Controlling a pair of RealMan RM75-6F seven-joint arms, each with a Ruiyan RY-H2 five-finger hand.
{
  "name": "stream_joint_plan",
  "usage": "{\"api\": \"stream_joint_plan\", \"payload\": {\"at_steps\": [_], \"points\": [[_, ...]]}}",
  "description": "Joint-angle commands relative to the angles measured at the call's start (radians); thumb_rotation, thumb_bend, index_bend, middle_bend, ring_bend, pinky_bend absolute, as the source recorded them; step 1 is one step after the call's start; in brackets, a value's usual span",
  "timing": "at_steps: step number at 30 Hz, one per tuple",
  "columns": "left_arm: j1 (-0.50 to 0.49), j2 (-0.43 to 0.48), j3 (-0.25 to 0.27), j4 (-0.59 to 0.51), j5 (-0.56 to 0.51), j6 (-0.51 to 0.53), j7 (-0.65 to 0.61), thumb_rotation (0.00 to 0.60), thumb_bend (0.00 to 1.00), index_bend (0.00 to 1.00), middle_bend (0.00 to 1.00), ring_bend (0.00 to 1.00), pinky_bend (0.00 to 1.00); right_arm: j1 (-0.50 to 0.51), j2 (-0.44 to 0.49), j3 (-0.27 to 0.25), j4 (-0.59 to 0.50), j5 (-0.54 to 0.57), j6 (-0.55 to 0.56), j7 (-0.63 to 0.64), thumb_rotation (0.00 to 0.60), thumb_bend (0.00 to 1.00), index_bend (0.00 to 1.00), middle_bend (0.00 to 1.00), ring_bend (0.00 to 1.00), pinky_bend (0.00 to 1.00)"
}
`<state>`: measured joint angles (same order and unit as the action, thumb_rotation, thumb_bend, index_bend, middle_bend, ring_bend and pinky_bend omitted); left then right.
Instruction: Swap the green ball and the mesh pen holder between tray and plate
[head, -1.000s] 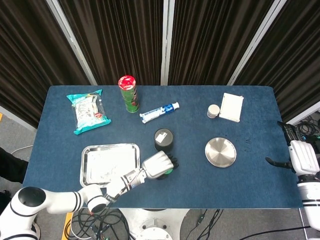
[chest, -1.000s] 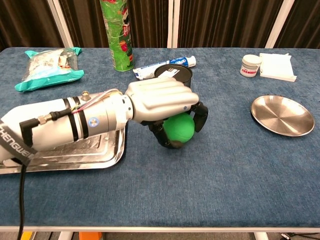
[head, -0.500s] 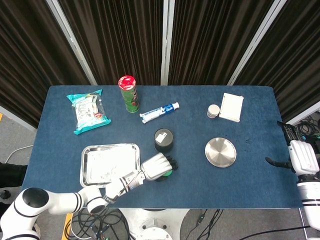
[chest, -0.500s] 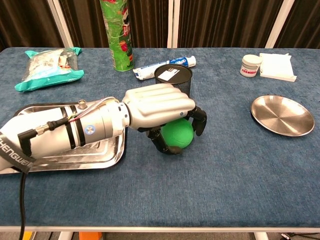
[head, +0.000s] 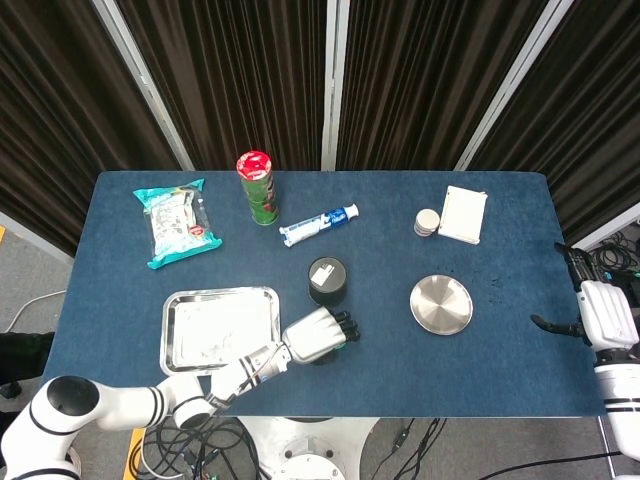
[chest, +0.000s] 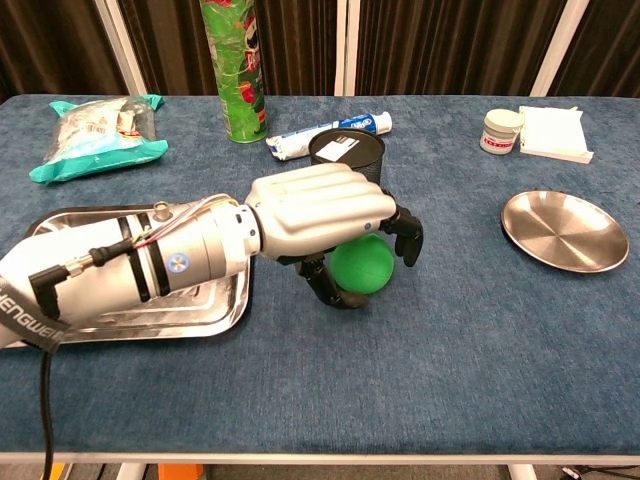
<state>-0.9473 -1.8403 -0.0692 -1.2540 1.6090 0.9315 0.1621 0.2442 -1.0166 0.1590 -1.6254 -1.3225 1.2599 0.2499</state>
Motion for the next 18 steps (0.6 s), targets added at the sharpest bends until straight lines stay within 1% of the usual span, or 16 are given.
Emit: {"api": "stream_joint_plan", "payload": {"at_steps": [1,5,9,13,18], "points": [[0.004,0.004,0.002,-0.009,0.003,0.01,0.001,0.6,0.22,0.34,0.31,0.27,0.62,-0.001,0.0,0.001,0.0,0.0,0.0,0.001,0.6,0.03,0.0,0.08,0.0,0.15],[0.015,0.031,0.005,-0.051,0.014,0.042,0.008,0.6,0.21,0.34,0.31,0.27,0.62,-0.003,0.003,0.003,-0.001,0.0,0.003,0.003,0.6,0.03,0.0,0.08,0.0,0.15],[0.037,0.085,0.001,-0.124,0.023,0.089,0.035,0.6,0.21,0.33,0.31,0.27,0.62,-0.006,0.007,0.004,-0.002,0.001,0.005,0.004,0.6,0.03,0.0,0.08,0.0,0.15],[0.055,0.151,-0.034,-0.19,0.005,0.128,0.05,0.6,0.21,0.33,0.31,0.27,0.62,-0.006,0.007,0.007,-0.004,0.002,0.005,0.005,0.6,0.03,0.0,0.08,0.0,0.15],[0.058,0.2,-0.089,-0.221,-0.044,0.137,0.046,0.6,0.2,0.33,0.31,0.27,0.61,-0.009,0.015,0.019,-0.01,0.006,0.019,0.009,0.6,0.03,0.0,0.08,0.0,0.15]]}}
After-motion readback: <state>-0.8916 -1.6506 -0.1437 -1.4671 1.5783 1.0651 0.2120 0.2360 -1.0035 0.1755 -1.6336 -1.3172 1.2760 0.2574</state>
